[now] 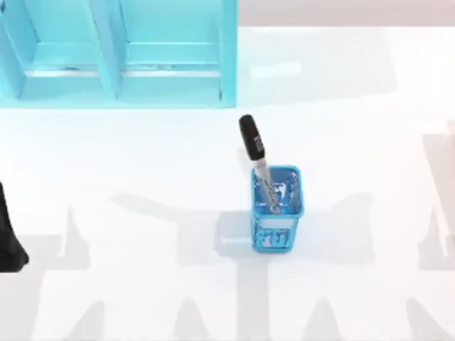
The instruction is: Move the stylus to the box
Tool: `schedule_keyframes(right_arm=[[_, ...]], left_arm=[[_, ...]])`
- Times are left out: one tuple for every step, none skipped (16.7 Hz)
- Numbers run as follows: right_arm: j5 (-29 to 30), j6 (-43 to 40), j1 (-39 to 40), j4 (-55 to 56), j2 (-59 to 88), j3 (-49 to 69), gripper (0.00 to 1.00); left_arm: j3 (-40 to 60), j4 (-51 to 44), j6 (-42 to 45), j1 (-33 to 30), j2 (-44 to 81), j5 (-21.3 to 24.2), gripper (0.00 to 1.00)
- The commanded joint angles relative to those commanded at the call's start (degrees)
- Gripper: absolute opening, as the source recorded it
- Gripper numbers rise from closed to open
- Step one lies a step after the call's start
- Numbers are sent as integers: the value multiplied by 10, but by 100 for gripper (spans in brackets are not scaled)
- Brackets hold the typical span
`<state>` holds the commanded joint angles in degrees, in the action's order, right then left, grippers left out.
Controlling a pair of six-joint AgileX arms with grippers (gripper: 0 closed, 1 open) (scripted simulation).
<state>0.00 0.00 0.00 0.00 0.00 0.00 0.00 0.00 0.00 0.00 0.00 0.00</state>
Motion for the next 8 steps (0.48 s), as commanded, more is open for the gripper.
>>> schedule_keyframes(right_arm=[[0, 0, 0, 0, 0, 0, 100], [0, 0, 0, 0, 1, 0, 100], [-3, -1, 4, 0, 7, 3, 100], [-9, -2, 11, 1, 20, 9, 100], [-17, -4, 20, 3, 38, 17, 100], [-27, -6, 32, 6, 62, 29, 100], [-38, -8, 46, 10, 93, 44, 100], [-50, -10, 61, 15, 130, 62, 100]], left_arm=[[0, 0, 0, 0, 0, 0, 100], [0, 0, 0, 0, 0, 0, 100], [0, 0, 0, 0, 0, 0, 100], [0, 0, 0, 0, 0, 0, 100], [0, 0, 0, 0, 0, 0, 100], [0, 0, 0, 0, 0, 0, 100], [0, 0, 0, 0, 0, 0, 100], [0, 0, 0, 0, 0, 0, 100]])
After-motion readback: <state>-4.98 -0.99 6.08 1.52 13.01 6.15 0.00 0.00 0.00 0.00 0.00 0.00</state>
